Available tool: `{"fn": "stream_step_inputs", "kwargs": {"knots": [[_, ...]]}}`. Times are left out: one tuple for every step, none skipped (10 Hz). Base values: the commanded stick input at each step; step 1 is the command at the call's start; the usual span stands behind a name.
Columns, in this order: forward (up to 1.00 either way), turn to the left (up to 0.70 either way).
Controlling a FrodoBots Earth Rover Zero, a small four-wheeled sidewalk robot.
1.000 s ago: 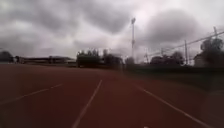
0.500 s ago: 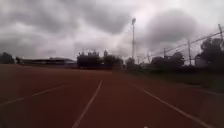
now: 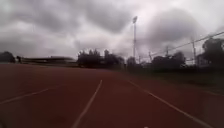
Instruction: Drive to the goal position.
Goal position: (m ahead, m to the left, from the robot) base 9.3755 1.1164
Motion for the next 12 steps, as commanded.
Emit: {"fn": "stream_step_inputs", "kwargs": {"knots": [[0.7,0.0],[0.7,0.0],[0.7,0.0],[0.7,0.0],[0.7,0.0],[0.7,0.0],[0.7,0.0],[0.7,0.0],[0.7,0.0],[0.7,0.0],[0.7,0.0],[0.7,0.0]]}}
